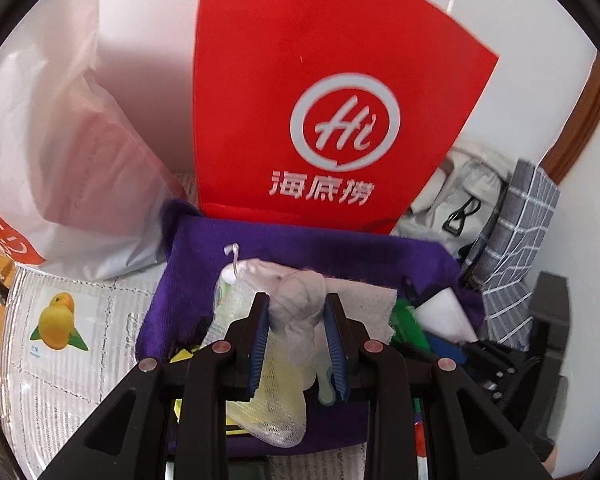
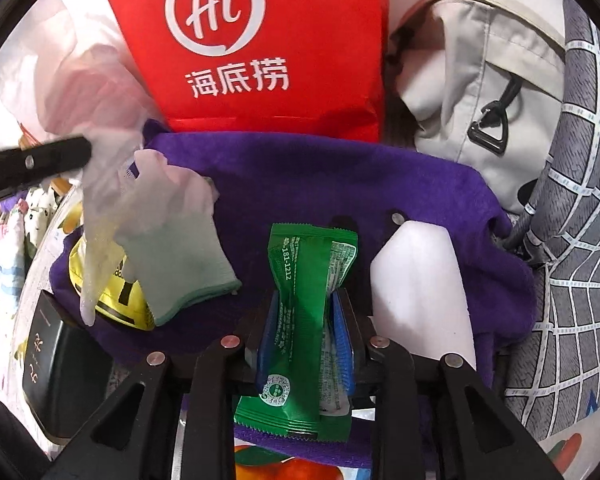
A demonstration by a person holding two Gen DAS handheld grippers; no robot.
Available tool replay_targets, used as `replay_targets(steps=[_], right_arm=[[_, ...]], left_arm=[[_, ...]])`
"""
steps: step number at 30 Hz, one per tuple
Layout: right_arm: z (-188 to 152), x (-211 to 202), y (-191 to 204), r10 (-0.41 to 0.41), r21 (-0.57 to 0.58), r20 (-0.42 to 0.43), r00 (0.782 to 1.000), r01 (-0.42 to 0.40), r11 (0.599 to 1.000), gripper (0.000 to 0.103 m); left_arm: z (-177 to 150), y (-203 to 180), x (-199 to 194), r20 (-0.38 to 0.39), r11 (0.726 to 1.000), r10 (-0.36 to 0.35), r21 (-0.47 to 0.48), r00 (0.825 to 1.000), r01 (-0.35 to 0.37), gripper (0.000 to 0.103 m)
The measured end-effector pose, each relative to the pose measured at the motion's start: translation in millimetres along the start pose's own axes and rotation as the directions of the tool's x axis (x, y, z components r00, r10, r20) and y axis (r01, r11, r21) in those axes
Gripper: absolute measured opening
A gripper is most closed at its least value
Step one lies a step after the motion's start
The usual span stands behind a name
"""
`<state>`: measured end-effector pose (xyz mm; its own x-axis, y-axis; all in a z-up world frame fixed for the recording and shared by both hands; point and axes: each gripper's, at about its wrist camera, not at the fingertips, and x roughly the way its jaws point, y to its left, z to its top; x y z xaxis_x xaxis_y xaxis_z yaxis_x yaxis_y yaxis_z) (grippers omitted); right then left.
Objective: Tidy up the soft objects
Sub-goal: 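Lower the cloth and packet onto the towel and open both grippers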
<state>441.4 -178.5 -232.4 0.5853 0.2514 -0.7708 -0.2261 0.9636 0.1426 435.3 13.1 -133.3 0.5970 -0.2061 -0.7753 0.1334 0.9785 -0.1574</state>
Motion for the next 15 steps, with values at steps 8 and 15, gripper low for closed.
replay_targets(steps=[8,15], right_arm=[[-2.2,-16.0,-1.3,0.085,-0.006,0.016,0.996,-0.085,0.996,0.059],[1.3,-60.3,-2.6,0.034,-0.016,0.094,0.995,-0.032,0.999,0.064]], left_arm=[[-6.0,-6.0,18.0,-0.060,0.999,-0.005,0.033,0.998,0.007,0.026],[-11.9,-11.4,37.6,-0.118,0.999,-0.016,0.041,0.993,0.021,0.027]])
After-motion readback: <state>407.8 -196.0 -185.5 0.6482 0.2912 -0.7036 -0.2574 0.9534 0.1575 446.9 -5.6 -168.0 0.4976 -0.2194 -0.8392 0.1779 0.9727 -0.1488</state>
